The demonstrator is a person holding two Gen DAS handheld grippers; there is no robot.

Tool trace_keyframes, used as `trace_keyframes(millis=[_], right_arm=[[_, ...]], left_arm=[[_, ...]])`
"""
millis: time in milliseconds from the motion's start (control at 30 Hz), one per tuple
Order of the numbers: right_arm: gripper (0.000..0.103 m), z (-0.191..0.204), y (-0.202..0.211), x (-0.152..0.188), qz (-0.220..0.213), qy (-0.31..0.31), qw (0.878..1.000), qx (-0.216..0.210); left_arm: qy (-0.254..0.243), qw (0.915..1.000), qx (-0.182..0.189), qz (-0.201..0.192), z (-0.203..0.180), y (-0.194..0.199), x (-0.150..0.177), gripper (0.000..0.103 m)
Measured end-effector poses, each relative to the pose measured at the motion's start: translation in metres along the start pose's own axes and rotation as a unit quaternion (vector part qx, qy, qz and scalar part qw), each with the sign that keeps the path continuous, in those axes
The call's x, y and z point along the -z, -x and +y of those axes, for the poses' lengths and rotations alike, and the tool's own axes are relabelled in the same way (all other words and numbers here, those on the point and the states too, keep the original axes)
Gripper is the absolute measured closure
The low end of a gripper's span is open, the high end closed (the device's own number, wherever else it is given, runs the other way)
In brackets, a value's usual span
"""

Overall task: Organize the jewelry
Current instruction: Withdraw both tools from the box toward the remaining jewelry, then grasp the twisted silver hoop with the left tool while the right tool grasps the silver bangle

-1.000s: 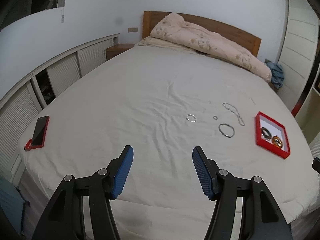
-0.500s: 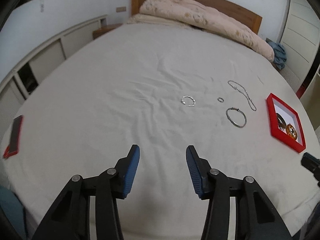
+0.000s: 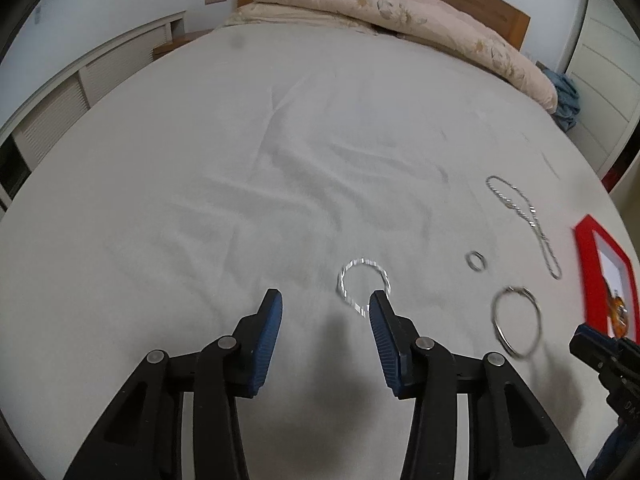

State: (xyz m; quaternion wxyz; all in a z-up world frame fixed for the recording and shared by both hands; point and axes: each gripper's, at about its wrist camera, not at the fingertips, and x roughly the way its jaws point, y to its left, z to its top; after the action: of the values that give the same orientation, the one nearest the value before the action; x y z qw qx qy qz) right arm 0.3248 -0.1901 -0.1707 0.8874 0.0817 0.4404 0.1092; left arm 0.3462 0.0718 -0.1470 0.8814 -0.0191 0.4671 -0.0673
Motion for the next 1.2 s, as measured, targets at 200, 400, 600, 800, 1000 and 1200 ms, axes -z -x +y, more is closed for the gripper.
trace_keyframes(millis=[200,400,600,800,1000,1200], right_arm=[[0.084,-0.012,-0.027,-0.006,0.009,-0.002,1.0,-0.002],[0.084,-0.012,-0.048,0.0,0.021,0.013,1.0,0.005],[0.084,-0.005,-0.06,-0.005,0.02,0.036,0.999,0.014],[0.084,-0.004,-0.066,-0.005,0.015,0.041,0.999,0.017],[0.084,-0.001,-0.07,-0.006,0.013,0.042,0.999,0.015],[0.084,-0.007,-0.07,-0.003,0.01,0.038,0.999,0.007]], left_arm=[[-0.013,0.9999,-0.004,0.005,-0.002,-0.022,0.0,0.06],[-0.024,0.9996,-0.013,0.002,0.002,-0.027,0.01,0.06],[-0.038,0.9991,-0.02,-0.005,0.004,-0.028,0.013,0.06],[-0.042,0.9988,-0.02,-0.013,0.005,-0.03,0.012,0.06],[-0.046,0.9986,-0.018,-0.02,0.008,-0.032,0.015,0.06],[-0.048,0.9984,-0.017,-0.025,0.004,-0.034,0.01,0.06]])
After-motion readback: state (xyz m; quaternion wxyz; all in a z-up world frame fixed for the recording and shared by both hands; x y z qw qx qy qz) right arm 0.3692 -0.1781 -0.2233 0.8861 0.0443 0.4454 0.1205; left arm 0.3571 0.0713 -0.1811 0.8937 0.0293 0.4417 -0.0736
